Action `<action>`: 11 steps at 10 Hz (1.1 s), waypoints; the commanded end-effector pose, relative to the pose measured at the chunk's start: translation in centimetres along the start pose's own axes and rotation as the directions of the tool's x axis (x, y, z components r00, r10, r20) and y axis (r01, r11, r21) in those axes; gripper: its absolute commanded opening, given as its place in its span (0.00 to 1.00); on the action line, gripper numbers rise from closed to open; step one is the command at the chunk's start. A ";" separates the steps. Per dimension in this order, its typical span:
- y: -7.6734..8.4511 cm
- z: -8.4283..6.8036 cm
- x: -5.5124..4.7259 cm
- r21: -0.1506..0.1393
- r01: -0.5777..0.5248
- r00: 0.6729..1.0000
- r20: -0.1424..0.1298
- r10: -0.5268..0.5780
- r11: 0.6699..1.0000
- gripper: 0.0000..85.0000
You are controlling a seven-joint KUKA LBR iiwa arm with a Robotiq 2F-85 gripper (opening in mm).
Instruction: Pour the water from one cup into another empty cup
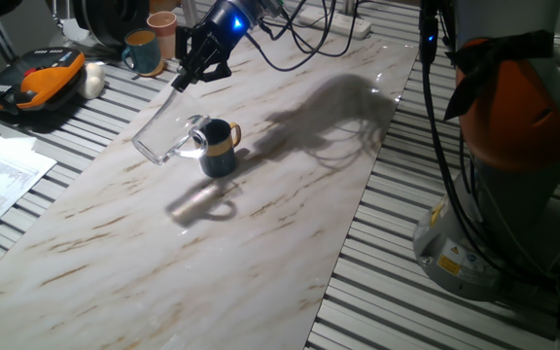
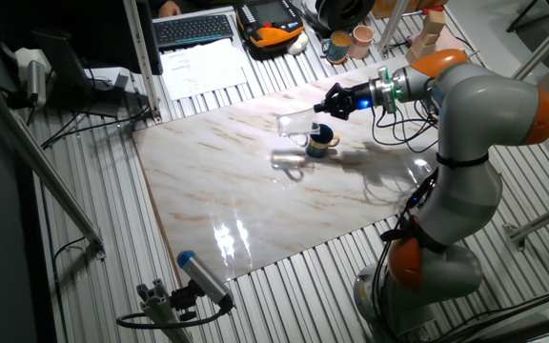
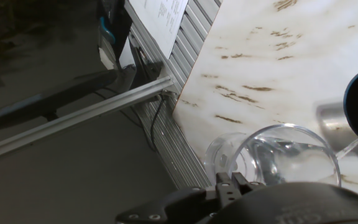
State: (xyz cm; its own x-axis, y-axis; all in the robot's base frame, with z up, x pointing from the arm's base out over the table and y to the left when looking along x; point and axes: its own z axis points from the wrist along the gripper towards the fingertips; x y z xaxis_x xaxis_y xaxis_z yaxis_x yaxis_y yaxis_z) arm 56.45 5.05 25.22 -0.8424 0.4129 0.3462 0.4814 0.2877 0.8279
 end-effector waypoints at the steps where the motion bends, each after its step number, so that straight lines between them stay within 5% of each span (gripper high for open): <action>1: 0.0 0.0 0.0 -0.006 0.002 1.000 -0.002 -0.002 1.000 0.00; 11: -0.1 -0.2 0.0 -0.023 0.020 1.000 -0.011 -0.021 1.000 0.00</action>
State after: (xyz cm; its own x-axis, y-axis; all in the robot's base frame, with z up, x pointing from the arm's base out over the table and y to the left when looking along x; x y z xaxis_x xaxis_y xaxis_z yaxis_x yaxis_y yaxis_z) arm 56.35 4.80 25.22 -0.8545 0.3974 0.3346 0.4590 0.2761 0.8444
